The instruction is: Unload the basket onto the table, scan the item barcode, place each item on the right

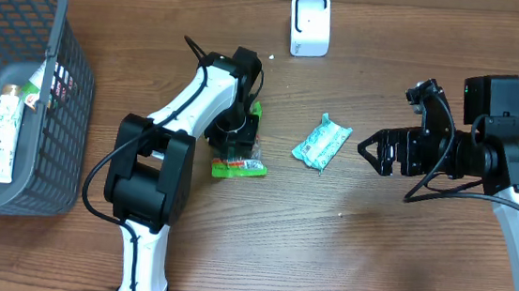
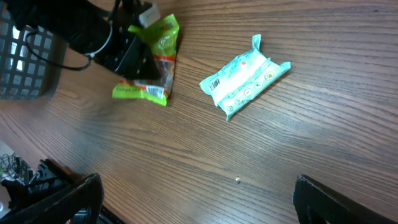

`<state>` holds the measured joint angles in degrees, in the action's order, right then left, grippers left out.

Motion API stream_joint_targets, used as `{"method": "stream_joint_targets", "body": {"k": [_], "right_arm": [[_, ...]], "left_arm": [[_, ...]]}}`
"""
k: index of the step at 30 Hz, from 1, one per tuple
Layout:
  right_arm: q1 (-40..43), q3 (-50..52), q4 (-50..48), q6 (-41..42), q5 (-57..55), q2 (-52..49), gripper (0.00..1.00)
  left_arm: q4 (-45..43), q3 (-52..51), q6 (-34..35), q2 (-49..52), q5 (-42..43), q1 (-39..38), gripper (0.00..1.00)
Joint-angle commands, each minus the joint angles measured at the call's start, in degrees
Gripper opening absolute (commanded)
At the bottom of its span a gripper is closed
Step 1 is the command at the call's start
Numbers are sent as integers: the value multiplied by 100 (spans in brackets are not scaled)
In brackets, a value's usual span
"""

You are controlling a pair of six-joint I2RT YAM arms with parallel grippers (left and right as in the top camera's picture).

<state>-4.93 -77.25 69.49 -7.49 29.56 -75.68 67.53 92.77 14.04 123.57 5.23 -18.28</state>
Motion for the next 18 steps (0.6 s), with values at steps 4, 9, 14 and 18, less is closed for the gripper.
{"method": "stream_joint_targets", "body": {"k": [4, 9, 14, 18], "right_arm": [[-26, -146, -24, -7, -15, 4, 100], [-26, -146, -46, -4, -15, 4, 100], [-26, -146, -39, -4, -15, 4, 100], [-26, -146, -42, -4, -13, 4, 100]], "left_arm": [[907, 1451, 28, -61, 382, -13, 66], [1335, 3080, -234, -385, 380, -2, 90], [2052, 4848, -332, -715, 59, 341, 92], [2647, 5919, -105, -1126, -334, 1119, 92]]}}
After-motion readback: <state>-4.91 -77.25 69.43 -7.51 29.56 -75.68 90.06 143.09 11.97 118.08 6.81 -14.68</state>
